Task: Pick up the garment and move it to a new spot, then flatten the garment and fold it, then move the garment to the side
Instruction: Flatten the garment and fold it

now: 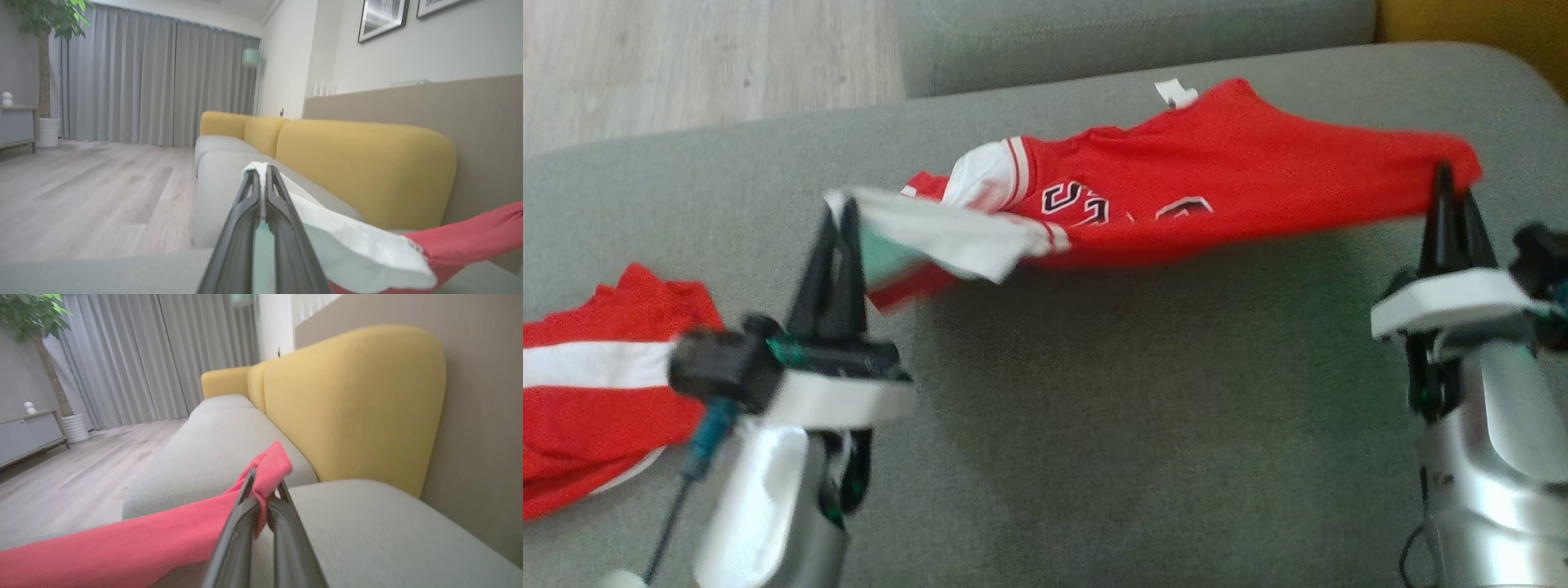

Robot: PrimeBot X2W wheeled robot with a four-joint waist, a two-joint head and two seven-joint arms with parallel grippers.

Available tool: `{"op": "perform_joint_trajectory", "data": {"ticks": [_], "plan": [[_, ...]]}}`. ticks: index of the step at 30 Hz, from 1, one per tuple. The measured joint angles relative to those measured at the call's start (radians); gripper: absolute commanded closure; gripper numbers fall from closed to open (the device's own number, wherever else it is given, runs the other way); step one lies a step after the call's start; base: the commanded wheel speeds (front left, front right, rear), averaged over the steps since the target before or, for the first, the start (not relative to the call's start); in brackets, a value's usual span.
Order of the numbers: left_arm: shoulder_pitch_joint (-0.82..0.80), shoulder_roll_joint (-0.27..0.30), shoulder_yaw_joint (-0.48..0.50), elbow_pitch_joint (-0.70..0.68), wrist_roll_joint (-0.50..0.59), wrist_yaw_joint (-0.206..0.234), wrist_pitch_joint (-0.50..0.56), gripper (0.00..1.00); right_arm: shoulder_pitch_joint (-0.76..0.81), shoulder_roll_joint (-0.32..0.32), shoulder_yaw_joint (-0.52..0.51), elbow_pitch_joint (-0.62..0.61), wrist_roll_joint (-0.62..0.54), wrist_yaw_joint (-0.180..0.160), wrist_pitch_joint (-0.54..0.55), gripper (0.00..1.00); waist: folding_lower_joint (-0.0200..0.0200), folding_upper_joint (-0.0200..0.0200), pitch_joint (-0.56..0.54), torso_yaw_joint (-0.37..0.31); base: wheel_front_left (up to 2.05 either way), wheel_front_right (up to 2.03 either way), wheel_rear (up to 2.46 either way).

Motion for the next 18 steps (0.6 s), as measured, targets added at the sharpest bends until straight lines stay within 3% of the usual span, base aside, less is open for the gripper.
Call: {"op": "perform_joint_trajectory", "data": {"ticks": [4, 10, 18], "plan": [[-0.074, 0.011, 0.042, -0.059, -0.021, -0.01, -0.001, 1.0, -0.011, -0.02, 0.09, -0.157, 0.004, 0.0, 0.047, 1.0, 0.0, 0.0, -0.038, -0.01, 0.0, 0.0, 0.0], [-0.151, 0.032, 0.096, -0.19, -0.055, -0.018, -0.005, 1.0, -0.029, -0.098, 0.192, -0.398, 0.062, 0.0, 0.15, 1.0, -0.0001, 0.0, -0.097, -0.015, 0.0, 0.0, 0.0], [-0.159, 0.056, 0.143, -0.464, -0.137, 0.002, 0.126, 1.0, -0.008, -0.125, 0.192, -0.716, 0.11, 0.0, 0.342, 1.0, -0.0002, 0.0, -0.116, -0.02, 0.0, 0.0, 0.0]]}}
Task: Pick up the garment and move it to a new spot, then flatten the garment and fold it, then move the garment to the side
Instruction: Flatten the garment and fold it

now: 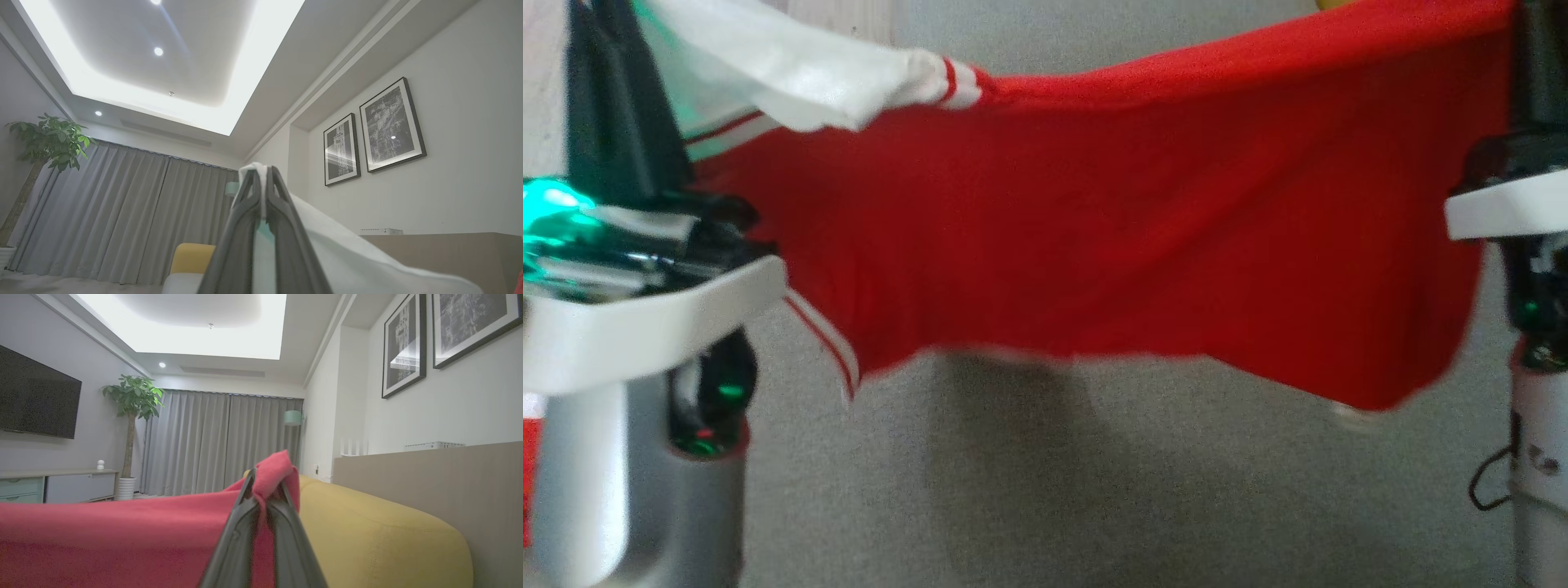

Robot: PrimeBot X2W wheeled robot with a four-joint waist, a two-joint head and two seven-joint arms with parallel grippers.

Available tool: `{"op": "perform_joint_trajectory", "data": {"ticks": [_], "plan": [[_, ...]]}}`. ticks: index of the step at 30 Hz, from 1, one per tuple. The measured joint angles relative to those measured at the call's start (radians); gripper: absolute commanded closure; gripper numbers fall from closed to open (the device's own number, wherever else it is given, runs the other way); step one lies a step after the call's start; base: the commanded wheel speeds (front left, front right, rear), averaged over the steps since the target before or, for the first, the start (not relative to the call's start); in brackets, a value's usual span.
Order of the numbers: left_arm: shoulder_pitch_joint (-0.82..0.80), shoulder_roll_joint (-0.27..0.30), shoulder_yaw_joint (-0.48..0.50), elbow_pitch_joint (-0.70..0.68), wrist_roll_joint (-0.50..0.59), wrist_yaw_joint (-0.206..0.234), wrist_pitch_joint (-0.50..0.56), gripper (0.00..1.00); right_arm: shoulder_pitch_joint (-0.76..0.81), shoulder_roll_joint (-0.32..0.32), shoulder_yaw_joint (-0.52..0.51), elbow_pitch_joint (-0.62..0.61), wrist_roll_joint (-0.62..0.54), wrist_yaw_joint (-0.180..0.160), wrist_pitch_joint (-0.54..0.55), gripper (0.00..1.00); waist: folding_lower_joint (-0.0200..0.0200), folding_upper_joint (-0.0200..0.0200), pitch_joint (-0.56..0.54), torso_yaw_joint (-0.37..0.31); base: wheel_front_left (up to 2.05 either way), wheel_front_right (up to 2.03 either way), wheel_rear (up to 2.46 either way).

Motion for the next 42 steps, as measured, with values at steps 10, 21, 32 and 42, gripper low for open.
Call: {"op": "perform_joint_trajectory", "data": {"ticks": [10, 21, 32, 42], "plan": [[-0.302, 0.082, 0.006, 0.141, -0.026, -0.024, 0.169, 1.0, -0.13, 0.014, -0.034, -0.008, 0.013, 0.0, 0.156, 1.0, 0.0003, 0.0, 0.14, -0.007, 0.0, 0.0, 0.0], [-0.986, 0.133, -0.05, 0.79, 0.059, -0.067, 0.016, 1.0, -0.841, -0.039, 0.027, 0.656, -0.014, 0.0, -0.138, 1.0, 0.0009, -0.0001, 0.404, -0.001, 0.0, 0.0, 0.0], [-0.994, 0.121, -0.227, 0.983, 0.02, -0.086, -0.119, 1.0, -0.873, -0.062, 0.049, 1.024, -0.01, 0.0, -0.337, 1.0, -0.0001, 0.0, 0.42, 0.07, 0.0, 0.0, 0.0], [-0.546, 0.174, -0.45, 0.95, -0.099, -0.09, -0.127, 1.0, -0.563, -0.094, 0.256, 1.191, 0.179, 0.0, -0.228, 1.0, 0.0001, -0.0001, 0.368, 0.076, 0.0, 0.0, 0.0]]}}
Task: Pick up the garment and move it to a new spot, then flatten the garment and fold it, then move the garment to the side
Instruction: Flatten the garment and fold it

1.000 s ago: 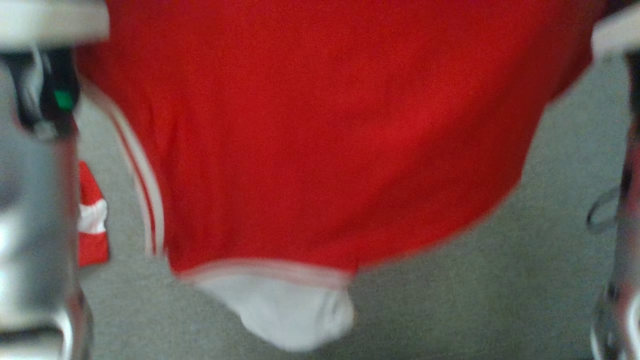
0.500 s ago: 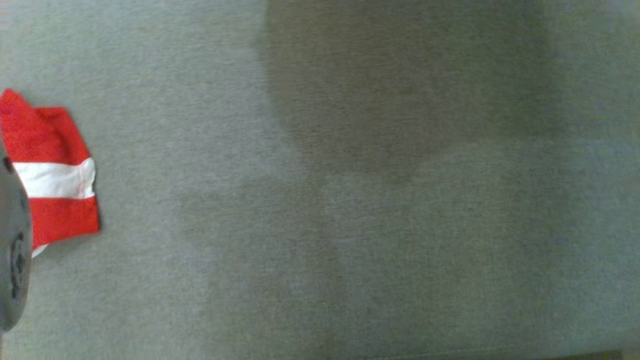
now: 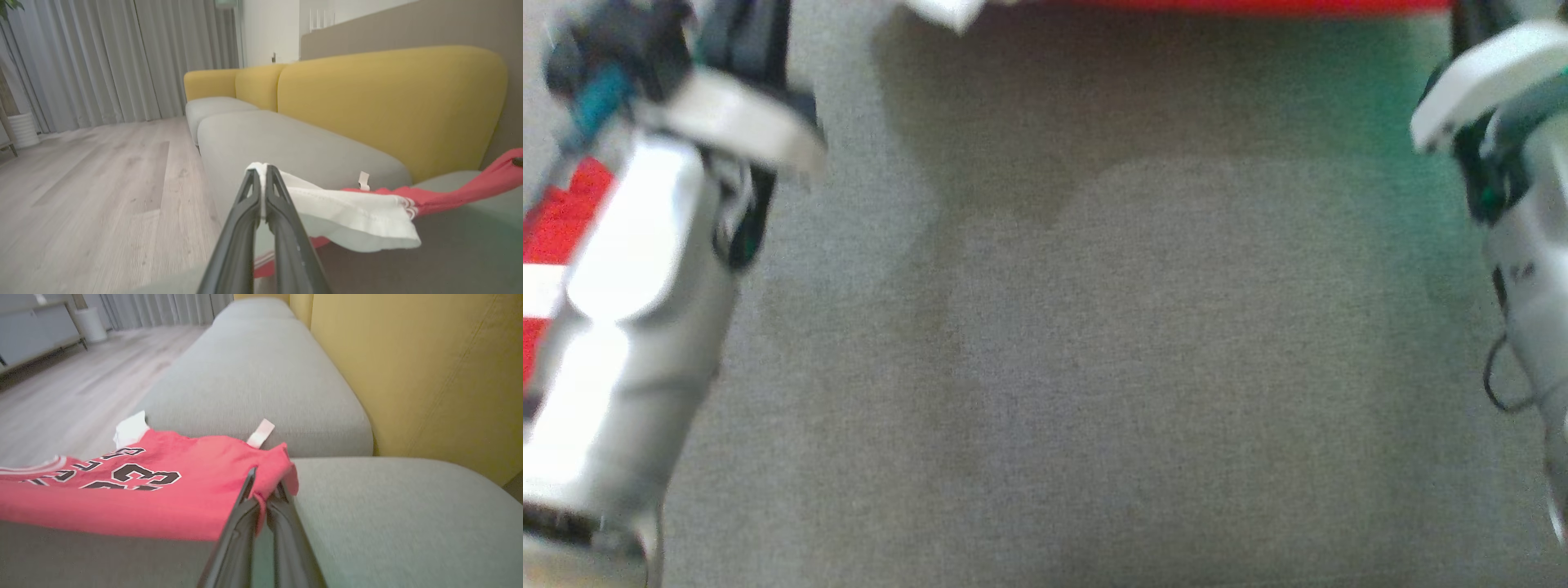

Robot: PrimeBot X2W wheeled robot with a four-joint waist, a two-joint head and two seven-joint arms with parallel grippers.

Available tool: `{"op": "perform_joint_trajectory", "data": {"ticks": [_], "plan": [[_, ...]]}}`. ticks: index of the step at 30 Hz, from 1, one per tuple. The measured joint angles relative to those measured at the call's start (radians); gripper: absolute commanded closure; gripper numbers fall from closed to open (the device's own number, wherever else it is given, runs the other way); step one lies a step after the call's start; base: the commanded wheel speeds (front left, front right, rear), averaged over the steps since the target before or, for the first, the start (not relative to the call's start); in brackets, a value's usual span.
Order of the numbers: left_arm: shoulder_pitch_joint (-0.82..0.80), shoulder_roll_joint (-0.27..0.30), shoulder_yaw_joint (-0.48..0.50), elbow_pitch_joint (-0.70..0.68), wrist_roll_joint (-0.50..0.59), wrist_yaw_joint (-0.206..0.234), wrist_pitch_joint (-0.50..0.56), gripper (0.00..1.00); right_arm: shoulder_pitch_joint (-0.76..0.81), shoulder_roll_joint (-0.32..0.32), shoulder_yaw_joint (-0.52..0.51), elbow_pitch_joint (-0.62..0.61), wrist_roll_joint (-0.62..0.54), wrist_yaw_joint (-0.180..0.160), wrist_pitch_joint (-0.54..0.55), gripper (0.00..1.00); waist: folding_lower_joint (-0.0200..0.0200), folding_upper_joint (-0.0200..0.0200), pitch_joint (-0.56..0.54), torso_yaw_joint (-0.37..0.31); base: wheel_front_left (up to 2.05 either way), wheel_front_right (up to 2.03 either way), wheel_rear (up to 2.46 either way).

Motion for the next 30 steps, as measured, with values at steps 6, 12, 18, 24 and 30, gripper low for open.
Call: {"op": "perform_joint_trajectory", "data": {"ticks": [6, 12, 18, 24, 30], "plan": [[0.228, 0.115, -0.14, -0.09, -0.11, 0.0, 0.014, 1.0, 0.13, -0.066, 0.197, -0.057, 0.112, 0.0, 0.133, 1.0, -0.0001, 0.0, -0.063, -0.003, 0.0, 0.0, 0.0], [0.38, 0.246, -0.269, -0.252, -0.216, 0.0, 0.107, 1.0, 0.263, -0.166, 0.37, -0.185, 0.236, 0.0, 0.237, 1.0, -0.0001, 0.0001, -0.128, 0.005, 0.0, 0.0, 0.0], [0.481, 0.357, -0.343, -0.432, -0.286, 0.0, 0.195, 1.0, 0.36, -0.265, 0.483, -0.3, 0.348, 0.0, 0.322, 1.0, -0.0001, 0.0001, -0.193, 0.02, 0.0, 0.0, 0.0], [0.583, 0.428, -0.375, -0.545, -0.338, 0.0, 0.273, 1.0, 0.444, -0.328, 0.555, -0.375, 0.42, 0.0, 0.394, 1.0, -0.0002, 0.0001, -0.253, 0.027, 0.0, 0.0, 0.0], [0.663, 0.499, -0.385, -0.678, -0.43, 0.011, 0.363, 1.0, 0.535, -0.398, 0.594, -0.458, 0.519, 0.0, 0.51, 1.0, -0.0002, 0.0001, -0.306, 0.024, 0.0, 0.0, 0.0]]}}
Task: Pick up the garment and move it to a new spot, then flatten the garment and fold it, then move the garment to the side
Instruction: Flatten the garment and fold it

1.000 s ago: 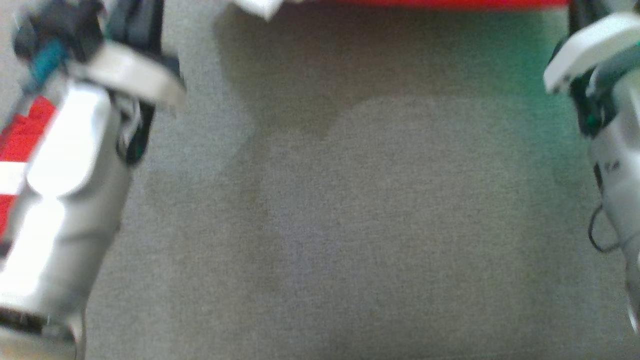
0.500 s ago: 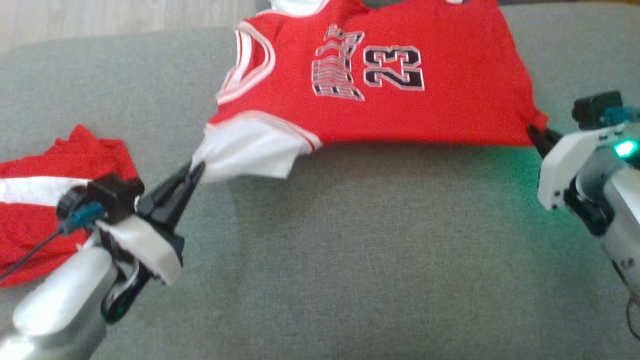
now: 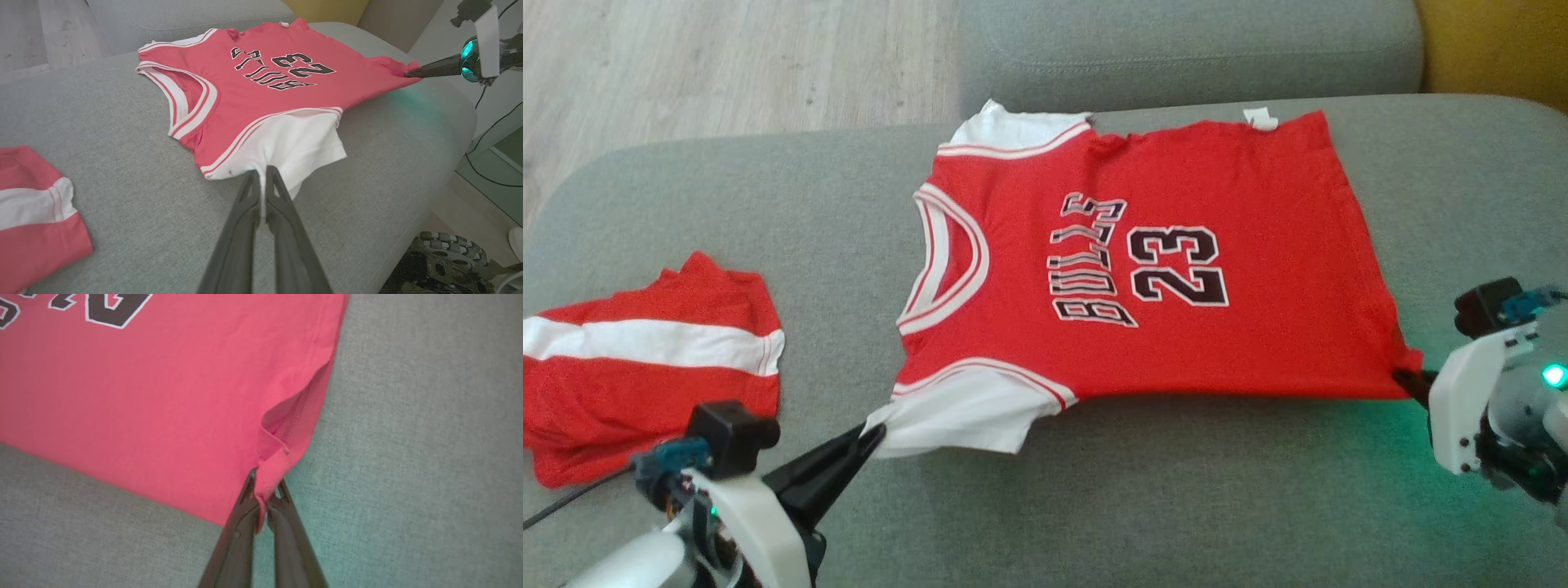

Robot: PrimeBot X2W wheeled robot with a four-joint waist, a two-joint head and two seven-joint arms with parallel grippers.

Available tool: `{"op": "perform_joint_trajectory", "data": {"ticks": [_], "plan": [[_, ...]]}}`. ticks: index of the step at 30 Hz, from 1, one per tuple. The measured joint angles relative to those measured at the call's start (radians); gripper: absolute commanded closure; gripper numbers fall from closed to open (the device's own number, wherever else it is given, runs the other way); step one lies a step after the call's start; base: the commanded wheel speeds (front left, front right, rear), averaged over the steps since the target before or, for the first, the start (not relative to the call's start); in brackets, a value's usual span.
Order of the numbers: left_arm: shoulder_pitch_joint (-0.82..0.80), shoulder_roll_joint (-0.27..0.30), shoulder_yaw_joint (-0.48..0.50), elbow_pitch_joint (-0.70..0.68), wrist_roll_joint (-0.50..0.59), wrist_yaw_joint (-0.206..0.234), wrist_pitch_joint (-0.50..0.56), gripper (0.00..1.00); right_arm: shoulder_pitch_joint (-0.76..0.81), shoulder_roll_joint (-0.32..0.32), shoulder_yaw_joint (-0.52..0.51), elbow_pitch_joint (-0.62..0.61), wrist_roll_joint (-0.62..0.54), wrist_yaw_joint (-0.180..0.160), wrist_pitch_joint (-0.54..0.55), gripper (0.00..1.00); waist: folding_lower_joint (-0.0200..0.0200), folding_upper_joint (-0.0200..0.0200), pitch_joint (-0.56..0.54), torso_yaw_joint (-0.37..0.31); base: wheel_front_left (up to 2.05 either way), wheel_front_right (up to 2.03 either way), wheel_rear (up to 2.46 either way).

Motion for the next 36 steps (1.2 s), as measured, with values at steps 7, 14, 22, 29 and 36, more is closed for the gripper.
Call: {"op": "perform_joint_trajectory", "data": {"ticks": [7, 14, 22, 29, 36], "plan": [[0.007, 0.033, 0.014, -0.069, -0.005, 0.044, 0.011, 1.0, 0.013, -0.024, -0.056, -0.053, 0.04, 0.0, 0.041, 1.0, 0.0003, 0.0, 0.004, -0.016, 0.0, 0.0, 0.0], [-0.114, 0.003, 0.021, -0.015, 0.044, 0.049, 0.013, 1.0, -0.064, 0.01, -0.119, -0.042, 0.028, 0.0, 0.082, 1.0, 0.0004, 0.0, 0.064, -0.032, 0.0, 0.0, 0.0], [-0.279, -0.049, -0.004, 0.134, 0.159, 0.013, 0.03, 1.0, -0.163, 0.068, -0.143, 0.016, -0.022, 0.0, 0.139, 1.0, 0.0004, 0.0, 0.143, -0.047, 0.0, 0.0, 0.0], [-0.449, -0.086, -0.091, 0.28, 0.279, -0.003, 0.027, 1.0, -0.255, 0.117, -0.148, 0.081, -0.062, 0.0, 0.159, 1.0, 0.0005, 0.0, 0.198, -0.056, 0.0, 0.0, 0.0], [-0.56, -0.115, -0.177, 0.361, 0.295, -0.011, 0.002, 1.0, -0.319, 0.143, -0.144, 0.129, -0.08, 0.0, 0.157, 1.0, 0.0004, 0.0, 0.24, -0.065, 0.0, 0.0, 0.0]]}}
